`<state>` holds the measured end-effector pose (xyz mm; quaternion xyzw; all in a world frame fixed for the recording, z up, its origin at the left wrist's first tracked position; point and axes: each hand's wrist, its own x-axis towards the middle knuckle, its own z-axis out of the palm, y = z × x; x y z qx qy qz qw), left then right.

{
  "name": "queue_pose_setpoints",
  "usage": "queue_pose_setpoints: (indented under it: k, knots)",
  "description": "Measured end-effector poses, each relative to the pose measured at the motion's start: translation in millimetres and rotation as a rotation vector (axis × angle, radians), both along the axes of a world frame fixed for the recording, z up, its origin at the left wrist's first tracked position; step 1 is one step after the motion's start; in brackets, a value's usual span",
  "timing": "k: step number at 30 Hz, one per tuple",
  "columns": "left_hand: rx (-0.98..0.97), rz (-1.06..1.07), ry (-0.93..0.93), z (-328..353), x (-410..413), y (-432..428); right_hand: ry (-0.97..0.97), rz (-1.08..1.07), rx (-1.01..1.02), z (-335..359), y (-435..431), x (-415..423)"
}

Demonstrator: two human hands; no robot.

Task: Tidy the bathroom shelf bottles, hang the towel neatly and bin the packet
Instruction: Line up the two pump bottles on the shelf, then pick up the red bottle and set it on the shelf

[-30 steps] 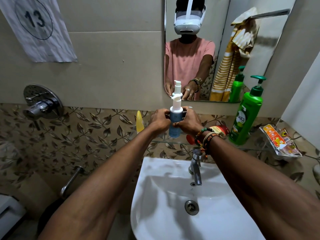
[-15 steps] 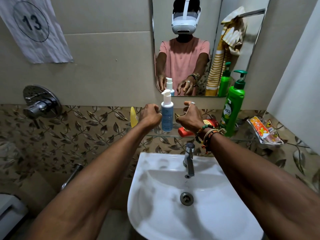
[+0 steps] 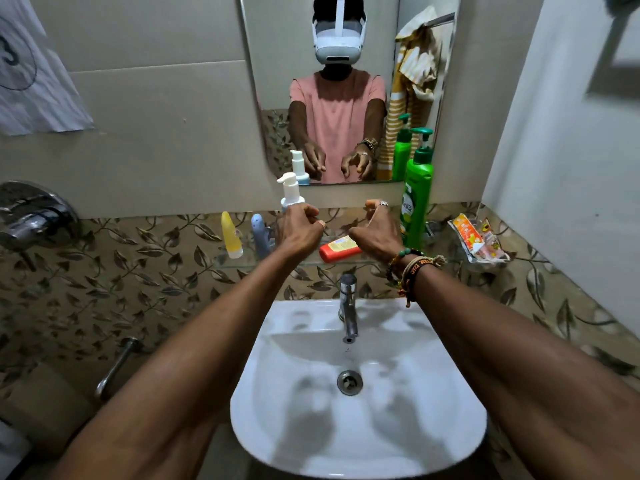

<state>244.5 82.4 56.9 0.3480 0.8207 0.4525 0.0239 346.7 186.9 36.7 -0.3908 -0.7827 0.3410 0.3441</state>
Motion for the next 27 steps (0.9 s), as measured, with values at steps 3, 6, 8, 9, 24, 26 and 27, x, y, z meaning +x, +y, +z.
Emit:
queue_pose_setpoints:
  k: [3,6,8,9,24,26,27]
  knots:
    - [-0.002,-0.049,0.018,-2,8,14,-0.011,-0.049,0.018,0,6,12]
    - [-0.009,-0.114,0.017,-6,14,25,-0.017,-0.075,0.011,-1,11,21]
    - [-0.022,-0.145,0.024,-9,15,29,-0.028,-0.086,0.01,-2,13,26]
    - [-0.026,-0.157,0.025,-11,15,31,-0.027,-0.095,0.007,-2,14,28]
    - [-0.111,-0.351,0.048,-24,6,59,-0.013,-0.154,-0.104,-13,18,36]
    - [-0.138,-0.362,0.057,-30,7,61,0.001,-0.146,-0.146,-19,19,36]
    - [-0.153,-0.367,0.059,-33,8,62,0.006,-0.132,-0.172,-22,19,35]
